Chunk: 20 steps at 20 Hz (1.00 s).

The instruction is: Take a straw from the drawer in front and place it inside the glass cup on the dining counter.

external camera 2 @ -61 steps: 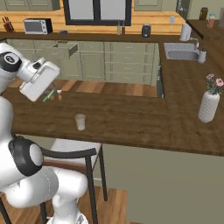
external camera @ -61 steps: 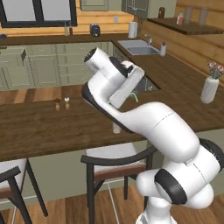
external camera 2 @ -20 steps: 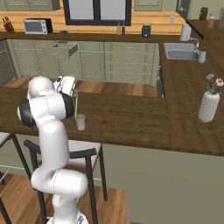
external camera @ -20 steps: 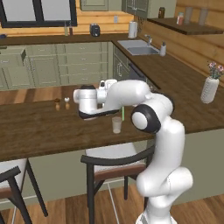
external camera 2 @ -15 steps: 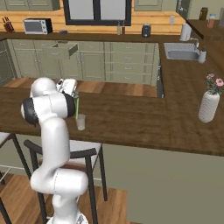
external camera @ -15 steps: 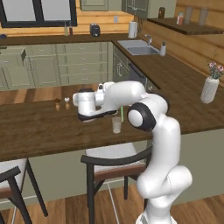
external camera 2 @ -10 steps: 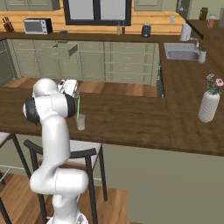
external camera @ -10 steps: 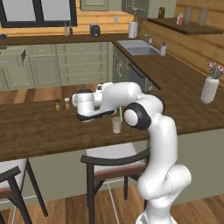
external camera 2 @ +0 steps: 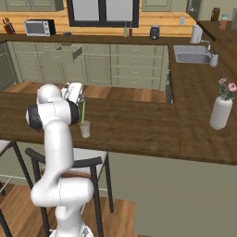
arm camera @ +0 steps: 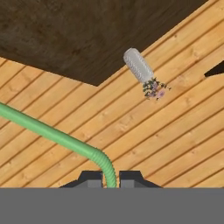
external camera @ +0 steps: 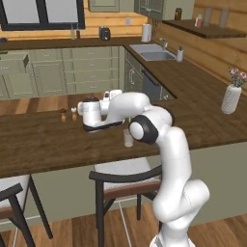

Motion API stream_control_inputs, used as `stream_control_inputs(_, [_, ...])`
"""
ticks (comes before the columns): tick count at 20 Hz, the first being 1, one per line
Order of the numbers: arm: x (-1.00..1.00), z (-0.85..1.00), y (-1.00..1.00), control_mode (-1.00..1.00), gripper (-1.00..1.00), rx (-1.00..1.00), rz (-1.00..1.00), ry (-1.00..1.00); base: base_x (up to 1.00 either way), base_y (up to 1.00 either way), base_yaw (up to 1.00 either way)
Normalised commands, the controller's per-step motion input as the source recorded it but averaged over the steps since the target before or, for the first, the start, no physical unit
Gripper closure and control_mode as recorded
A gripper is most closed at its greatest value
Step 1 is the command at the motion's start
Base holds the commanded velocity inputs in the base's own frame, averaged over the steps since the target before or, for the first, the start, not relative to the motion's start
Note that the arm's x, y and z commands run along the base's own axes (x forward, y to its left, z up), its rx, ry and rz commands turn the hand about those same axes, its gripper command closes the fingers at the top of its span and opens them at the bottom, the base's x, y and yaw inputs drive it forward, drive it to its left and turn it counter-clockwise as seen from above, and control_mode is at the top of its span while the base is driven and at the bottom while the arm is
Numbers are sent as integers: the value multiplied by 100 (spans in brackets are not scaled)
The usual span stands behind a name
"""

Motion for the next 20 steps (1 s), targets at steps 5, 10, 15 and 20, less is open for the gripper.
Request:
stream_control_inputs(5, [23, -23, 0, -100, 100, 0, 0, 0, 0, 0, 0])
stream_control_inputs(10, [20, -27, 0, -100, 100, 0, 0, 0, 0, 0, 0])
stream_control_inputs(15, [15, -27, 0, -100, 100, 0, 0, 0, 0, 0, 0])
stream_control_inputs(20, [12, -26, 0, -100, 100, 0, 0, 0, 0, 0, 0])
